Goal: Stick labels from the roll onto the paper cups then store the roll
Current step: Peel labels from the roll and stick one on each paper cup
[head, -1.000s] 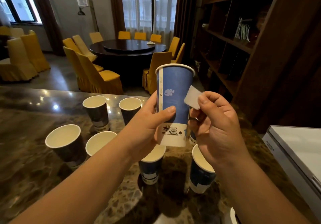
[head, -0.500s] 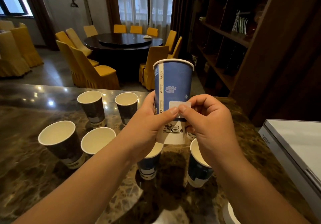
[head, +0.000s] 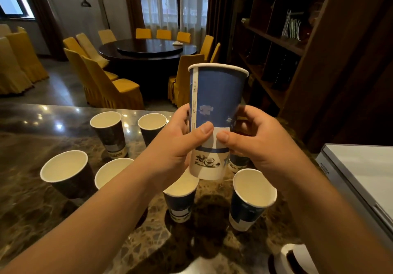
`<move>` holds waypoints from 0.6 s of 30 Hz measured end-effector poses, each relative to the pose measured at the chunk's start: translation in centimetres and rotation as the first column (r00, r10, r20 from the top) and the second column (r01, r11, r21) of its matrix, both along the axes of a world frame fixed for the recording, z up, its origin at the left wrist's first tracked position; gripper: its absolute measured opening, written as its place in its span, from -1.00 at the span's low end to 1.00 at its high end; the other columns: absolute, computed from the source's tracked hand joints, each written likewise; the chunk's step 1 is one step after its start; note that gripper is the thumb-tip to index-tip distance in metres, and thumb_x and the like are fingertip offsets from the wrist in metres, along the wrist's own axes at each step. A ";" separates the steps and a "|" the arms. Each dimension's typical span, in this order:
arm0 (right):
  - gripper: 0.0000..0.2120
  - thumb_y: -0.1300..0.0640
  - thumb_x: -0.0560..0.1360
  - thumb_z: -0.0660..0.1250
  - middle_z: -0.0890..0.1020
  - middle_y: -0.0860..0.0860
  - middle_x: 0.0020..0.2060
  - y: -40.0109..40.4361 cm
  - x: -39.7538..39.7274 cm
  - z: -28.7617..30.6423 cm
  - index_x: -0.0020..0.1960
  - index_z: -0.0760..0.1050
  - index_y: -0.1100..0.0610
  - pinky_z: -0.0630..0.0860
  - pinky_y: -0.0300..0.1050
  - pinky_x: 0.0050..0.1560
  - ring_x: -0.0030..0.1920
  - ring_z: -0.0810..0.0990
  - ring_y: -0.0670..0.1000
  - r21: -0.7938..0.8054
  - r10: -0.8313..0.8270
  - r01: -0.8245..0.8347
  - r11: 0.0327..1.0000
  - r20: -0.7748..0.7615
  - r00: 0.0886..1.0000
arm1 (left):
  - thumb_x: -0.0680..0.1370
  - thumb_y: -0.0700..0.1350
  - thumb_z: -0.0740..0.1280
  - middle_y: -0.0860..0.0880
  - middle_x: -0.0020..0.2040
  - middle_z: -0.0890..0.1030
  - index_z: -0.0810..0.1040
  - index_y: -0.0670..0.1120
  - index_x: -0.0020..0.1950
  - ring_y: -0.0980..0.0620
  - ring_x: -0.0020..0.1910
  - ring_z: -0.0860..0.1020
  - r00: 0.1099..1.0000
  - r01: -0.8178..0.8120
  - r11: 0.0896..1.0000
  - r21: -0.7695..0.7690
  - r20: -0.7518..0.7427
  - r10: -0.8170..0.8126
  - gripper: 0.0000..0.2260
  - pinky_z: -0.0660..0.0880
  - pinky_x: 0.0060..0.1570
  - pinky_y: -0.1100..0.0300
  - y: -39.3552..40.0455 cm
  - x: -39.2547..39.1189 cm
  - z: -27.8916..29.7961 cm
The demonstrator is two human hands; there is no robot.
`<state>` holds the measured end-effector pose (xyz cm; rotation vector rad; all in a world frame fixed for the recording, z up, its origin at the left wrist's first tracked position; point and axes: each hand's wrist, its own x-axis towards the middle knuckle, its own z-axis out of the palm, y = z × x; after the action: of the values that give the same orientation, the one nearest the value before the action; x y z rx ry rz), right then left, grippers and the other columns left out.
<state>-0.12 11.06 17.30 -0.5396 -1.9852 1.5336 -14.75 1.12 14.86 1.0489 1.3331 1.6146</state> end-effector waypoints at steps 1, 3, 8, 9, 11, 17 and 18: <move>-0.52 -0.10 0.20 0.47 0.65 -0.18 0.05 0.1 0.0 0.1 0.10 0.45 -0.18 0.64 -0.16 -0.05 0.05 0.65 -0.14 0.008 -0.005 0.005 1.000 -0.011 1.000 | 0.44 -0.03 0.38 -0.05 0.31 0.56 0.25 0.06 0.47 -0.04 0.27 0.56 1.000 0.021 1.000 0.004 -0.003 -0.021 -0.37 0.49 0.27 -0.10 0.0 -0.3 0.1; -0.51 -0.07 0.22 0.46 0.65 -0.14 0.07 0.4 -0.2 0.1 0.13 0.45 -0.15 0.65 -0.12 -0.03 0.07 0.65 -0.09 0.008 -0.020 0.020 1.000 -0.023 1.000 | 0.45 -0.06 0.38 -0.03 0.32 0.55 0.25 0.08 0.48 -0.04 0.30 0.54 0.997 0.062 0.998 -0.001 -0.038 -0.062 -0.38 0.47 0.29 -0.11 0.0 -0.8 0.3; -0.47 0.02 0.28 0.52 0.64 -0.14 0.09 1.9 -0.7 0.1 0.21 0.45 -0.10 0.63 -0.09 0.03 0.11 0.63 -0.09 0.118 -0.073 0.069 0.991 0.023 0.997 | 0.26 0.17 0.52 0.04 0.38 0.46 0.22 0.10 0.50 0.01 0.34 0.48 0.963 -0.035 0.999 -0.015 -0.269 0.030 -0.12 0.43 0.34 -0.09 0.2 -2.8 2.8; -0.47 0.05 0.31 0.54 0.63 -0.17 0.08 2.3 -0.8 0.1 0.21 0.43 -0.12 0.61 -0.13 0.04 0.11 0.61 -0.12 0.172 -0.093 0.084 0.981 0.045 0.995 | 0.20 0.24 0.54 0.05 0.40 0.43 0.20 0.12 0.51 0.03 0.36 0.46 0.949 -0.074 0.997 0.015 -0.306 0.075 -0.05 0.44 0.33 -0.05 0.2 -3.3 3.7; -0.47 0.09 0.33 0.55 0.59 -0.25 0.04 2.8 -1.3 0.2 0.20 0.40 -0.14 0.56 -0.20 0.02 0.09 0.56 -0.20 0.284 -0.123 0.093 0.954 0.089 0.988 | 0.19 0.28 0.53 0.08 0.41 0.42 0.20 0.11 0.50 0.07 0.34 0.46 0.901 -0.099 0.994 0.037 -0.422 0.105 -0.04 0.49 0.27 0.05 0.5 -4.1 5.6; -0.45 0.02 0.37 0.53 0.55 -0.24 0.13 4.4 -2.9 -0.3 0.27 0.37 -0.12 0.54 -0.14 0.11 0.13 0.54 -0.17 0.353 -0.139 0.086 0.932 0.127 0.982 | 0.19 0.16 0.49 0.01 0.37 0.48 0.27 -0.02 0.50 0.06 0.31 0.47 0.724 -0.123 0.991 -0.046 -0.688 0.059 -0.08 0.47 0.30 0.07 2.9 -5.6 7.5; -0.41 0.00 0.39 0.51 0.55 -0.17 0.21 4.9 -3.1 0.0 0.34 0.35 -0.09 0.53 -0.12 0.13 0.17 0.54 -0.14 0.345 -0.153 0.107 0.933 0.108 0.982 | 0.21 0.16 0.51 0.00 0.39 0.46 0.25 -0.03 0.51 0.05 0.33 0.46 0.705 -0.128 0.989 -0.070 -0.708 0.041 -0.07 0.44 0.32 0.06 3.4 -6.2 7.2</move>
<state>-3.18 15.95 17.28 -0.6277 -2.2053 1.0681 -20.92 4.53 22.03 1.6522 1.9691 1.1927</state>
